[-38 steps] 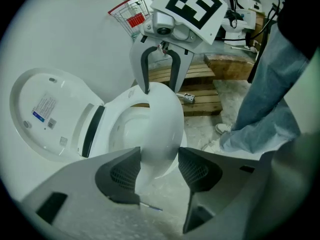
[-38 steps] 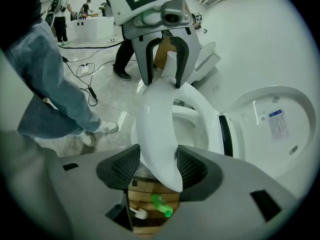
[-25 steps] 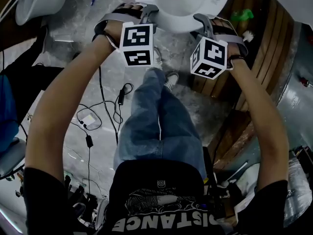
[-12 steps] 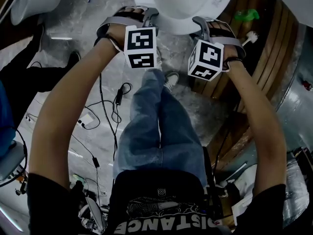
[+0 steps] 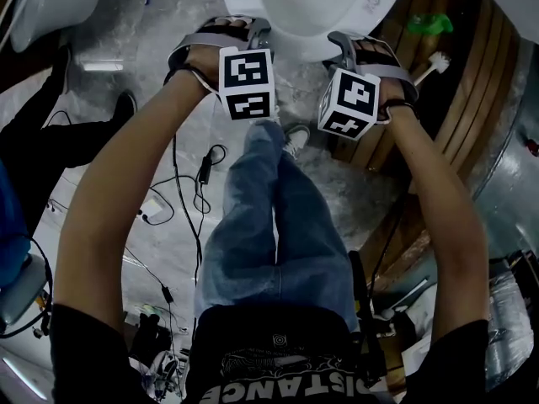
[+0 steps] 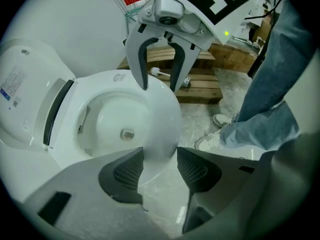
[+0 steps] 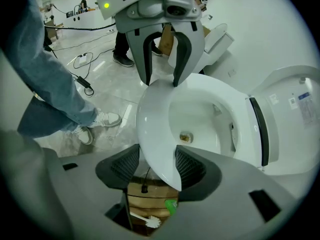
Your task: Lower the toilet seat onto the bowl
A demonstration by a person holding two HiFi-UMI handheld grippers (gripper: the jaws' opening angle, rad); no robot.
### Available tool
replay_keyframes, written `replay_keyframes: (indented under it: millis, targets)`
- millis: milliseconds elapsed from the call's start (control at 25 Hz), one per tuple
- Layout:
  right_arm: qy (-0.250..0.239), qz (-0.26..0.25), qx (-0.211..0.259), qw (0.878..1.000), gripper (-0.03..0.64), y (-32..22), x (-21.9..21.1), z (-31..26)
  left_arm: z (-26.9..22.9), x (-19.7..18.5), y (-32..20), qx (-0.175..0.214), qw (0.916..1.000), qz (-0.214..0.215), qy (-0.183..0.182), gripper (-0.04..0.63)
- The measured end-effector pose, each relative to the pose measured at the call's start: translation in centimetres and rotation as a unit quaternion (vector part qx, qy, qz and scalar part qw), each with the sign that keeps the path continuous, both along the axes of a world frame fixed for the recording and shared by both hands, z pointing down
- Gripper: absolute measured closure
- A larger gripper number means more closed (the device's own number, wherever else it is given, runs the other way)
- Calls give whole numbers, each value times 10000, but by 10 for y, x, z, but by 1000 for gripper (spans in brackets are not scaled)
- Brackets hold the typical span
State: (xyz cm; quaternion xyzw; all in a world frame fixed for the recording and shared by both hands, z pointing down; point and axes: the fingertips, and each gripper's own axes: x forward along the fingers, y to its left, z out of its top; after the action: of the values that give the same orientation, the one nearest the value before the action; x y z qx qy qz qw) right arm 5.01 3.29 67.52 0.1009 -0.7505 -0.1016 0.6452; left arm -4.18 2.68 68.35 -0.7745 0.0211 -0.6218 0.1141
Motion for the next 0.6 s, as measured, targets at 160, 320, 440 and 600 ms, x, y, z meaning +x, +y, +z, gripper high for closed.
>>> replay_keyframes:
  millis: [160, 320, 440, 600]
  targets:
    - [-91, 112, -52, 9999, 382, -1, 1, 5, 5, 2, -1, -69, 10000, 62, 0, 380]
    - [-177, 162, -95, 9997, 382, -2, 0, 4, 4, 1, -2, -129, 9999, 81, 74, 383]
    - [-321, 407, -165, 9985, 382, -1, -2, -3, 0, 2, 1, -245, 9997, -47, 79, 388]
    - [-589, 802, -108, 9950, 393, -4, -5, -27, -18, 7, 5, -311, 9993, -136, 125, 390]
